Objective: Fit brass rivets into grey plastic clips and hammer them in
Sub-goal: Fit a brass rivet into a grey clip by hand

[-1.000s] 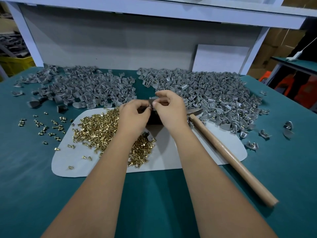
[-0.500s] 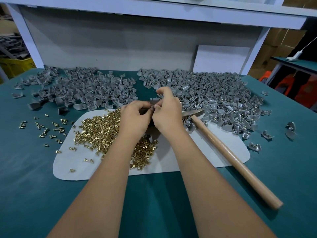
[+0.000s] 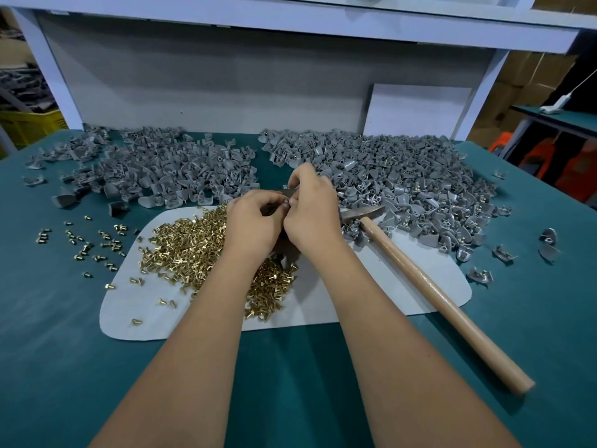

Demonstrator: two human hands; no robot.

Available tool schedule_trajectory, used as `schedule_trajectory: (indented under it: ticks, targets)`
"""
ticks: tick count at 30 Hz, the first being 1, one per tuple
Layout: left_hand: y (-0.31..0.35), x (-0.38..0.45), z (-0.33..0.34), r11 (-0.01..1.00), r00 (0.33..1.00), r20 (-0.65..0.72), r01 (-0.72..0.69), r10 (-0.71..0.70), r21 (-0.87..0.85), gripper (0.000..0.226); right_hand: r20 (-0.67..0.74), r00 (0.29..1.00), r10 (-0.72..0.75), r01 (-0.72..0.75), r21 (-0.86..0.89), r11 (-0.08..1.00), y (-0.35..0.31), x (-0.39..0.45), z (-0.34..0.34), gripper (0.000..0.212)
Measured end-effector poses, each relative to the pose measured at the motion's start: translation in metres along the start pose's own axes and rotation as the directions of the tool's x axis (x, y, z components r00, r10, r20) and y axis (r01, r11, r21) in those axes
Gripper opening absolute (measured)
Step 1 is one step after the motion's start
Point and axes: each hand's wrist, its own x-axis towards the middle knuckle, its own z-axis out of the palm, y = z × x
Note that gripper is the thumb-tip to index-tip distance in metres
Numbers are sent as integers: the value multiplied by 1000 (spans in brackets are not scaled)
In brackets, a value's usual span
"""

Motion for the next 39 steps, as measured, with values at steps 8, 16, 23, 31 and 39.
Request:
schedule_trajectory:
  ticks: [8,16,23,31,39]
  targets:
    - [-1,0,-2,999,1000,15,-19,20,-44,13,71,992,108,-110,25,994,2,7,-1,24]
    - [1,-1,-2,1000,1000,18,5,-4,-25,14,24,987,158,-157,314,936,14,-3,-3,34]
    - [1,-2,-2,999,1000,23,23,-22,-44,15,22,967,252,-232,477,848,13,-1,-9,43]
    - [0,-2,-2,998,999,25,42,-40,-51,13,30,981,192,-187,410,893,16,-3,-6,57]
    - [0,-3,-2,997,1000,23,9,-7,-81,14,92,972,215,-234,351,907,10,5,-6,70]
